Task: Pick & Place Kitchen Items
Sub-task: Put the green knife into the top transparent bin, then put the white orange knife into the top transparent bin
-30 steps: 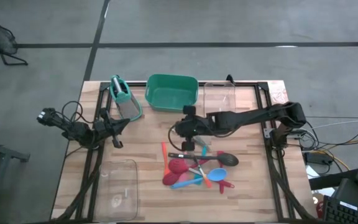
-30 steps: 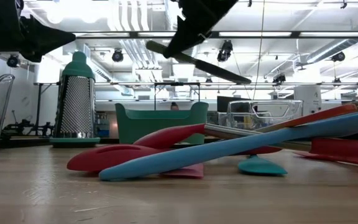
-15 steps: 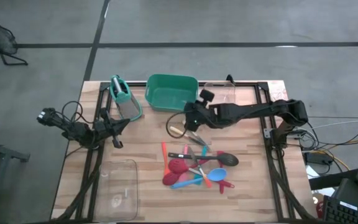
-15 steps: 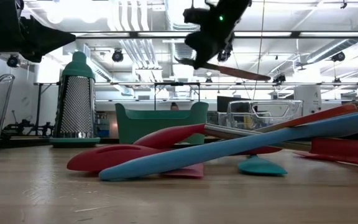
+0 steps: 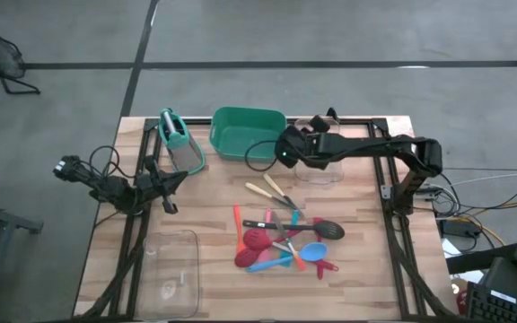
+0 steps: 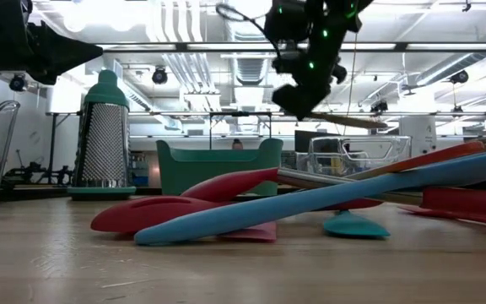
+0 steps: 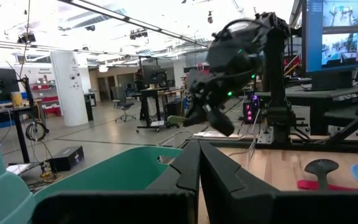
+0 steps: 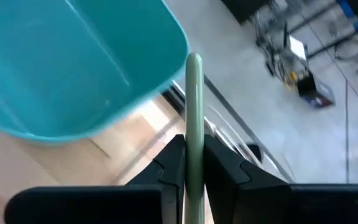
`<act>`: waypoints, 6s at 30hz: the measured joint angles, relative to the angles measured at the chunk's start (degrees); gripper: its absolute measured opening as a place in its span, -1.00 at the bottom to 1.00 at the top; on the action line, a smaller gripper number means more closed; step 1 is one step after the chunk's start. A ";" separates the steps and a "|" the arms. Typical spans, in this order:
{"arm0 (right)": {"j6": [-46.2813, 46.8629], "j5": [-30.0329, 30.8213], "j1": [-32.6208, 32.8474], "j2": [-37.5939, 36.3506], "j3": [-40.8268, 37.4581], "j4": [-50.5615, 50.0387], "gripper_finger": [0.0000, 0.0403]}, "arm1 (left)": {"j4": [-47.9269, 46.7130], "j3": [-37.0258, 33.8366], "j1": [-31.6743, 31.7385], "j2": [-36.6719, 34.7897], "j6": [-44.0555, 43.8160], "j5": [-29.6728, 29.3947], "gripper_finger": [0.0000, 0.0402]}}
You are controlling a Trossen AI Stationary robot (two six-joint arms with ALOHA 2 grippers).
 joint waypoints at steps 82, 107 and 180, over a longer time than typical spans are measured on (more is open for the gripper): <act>-10.92 -15.38 12.22 0.04 -3.68 15.99 -0.08 | -0.02 -0.01 0.00 0.00 0.00 0.01 -0.94; -17.94 -33.77 16.62 0.33 -9.86 24.52 -0.10 | -0.02 -0.01 0.00 0.00 0.00 -0.01 -0.94; 32.77 -55.16 30.36 8.15 -8.22 11.40 -0.61 | -0.90 0.01 0.02 -0.02 0.00 -0.01 -0.94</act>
